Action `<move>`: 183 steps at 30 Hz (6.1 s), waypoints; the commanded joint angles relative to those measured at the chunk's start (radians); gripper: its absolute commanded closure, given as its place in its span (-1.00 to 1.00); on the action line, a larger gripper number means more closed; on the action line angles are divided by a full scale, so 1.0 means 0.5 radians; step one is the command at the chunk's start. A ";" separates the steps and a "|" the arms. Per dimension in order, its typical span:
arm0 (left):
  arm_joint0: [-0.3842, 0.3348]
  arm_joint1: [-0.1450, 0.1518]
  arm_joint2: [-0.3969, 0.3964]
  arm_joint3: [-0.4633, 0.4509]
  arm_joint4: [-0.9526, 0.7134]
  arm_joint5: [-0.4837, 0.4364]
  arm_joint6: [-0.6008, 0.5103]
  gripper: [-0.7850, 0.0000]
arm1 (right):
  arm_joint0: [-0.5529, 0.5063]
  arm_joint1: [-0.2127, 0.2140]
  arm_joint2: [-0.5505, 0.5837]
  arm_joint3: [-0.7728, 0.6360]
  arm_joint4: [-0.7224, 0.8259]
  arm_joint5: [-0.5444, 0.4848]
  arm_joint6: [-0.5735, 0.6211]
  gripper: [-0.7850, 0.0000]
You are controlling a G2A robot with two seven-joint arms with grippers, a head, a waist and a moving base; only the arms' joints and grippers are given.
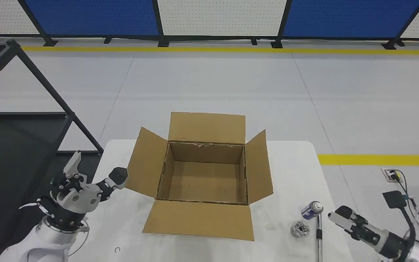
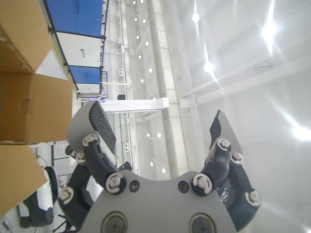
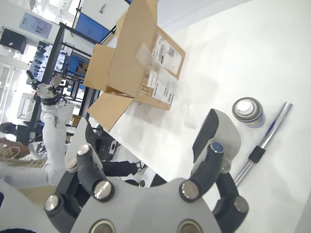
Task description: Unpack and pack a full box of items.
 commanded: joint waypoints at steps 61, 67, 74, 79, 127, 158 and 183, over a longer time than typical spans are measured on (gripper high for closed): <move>0.296 0.028 -0.389 -0.004 -0.001 -0.060 -0.138 -1.00 | 0.158 0.082 -0.147 -0.128 0.230 -0.322 0.139 -1.00; 0.296 0.028 -0.389 -0.004 -0.001 -0.060 -0.138 -1.00 | -0.014 0.093 0.021 -0.197 -0.088 -0.335 0.048 -1.00; 0.296 0.028 -0.389 -0.004 -0.001 -0.060 -0.138 -1.00 | -0.242 0.096 0.118 -0.413 -0.809 -0.017 -0.065 -1.00; 0.296 0.028 -0.389 -0.004 -0.001 -0.060 -0.138 -1.00 | -0.287 0.097 -0.009 -0.398 -1.180 0.188 -0.158 -1.00; 0.296 0.028 -0.389 -0.004 -0.001 -0.060 -0.138 -1.00 | 0.546 0.075 -1.024 0.302 -2.405 1.094 0.406 -0.66; 0.296 0.028 -0.389 -0.004 -0.001 -0.060 -0.138 -1.00 | 0.489 0.023 -0.978 0.325 -2.191 1.443 0.318 -0.44; 0.296 0.028 -0.389 -0.004 -0.001 -0.060 -0.138 -1.00 | 0.622 -0.015 -1.070 0.584 -2.096 1.494 0.236 0.03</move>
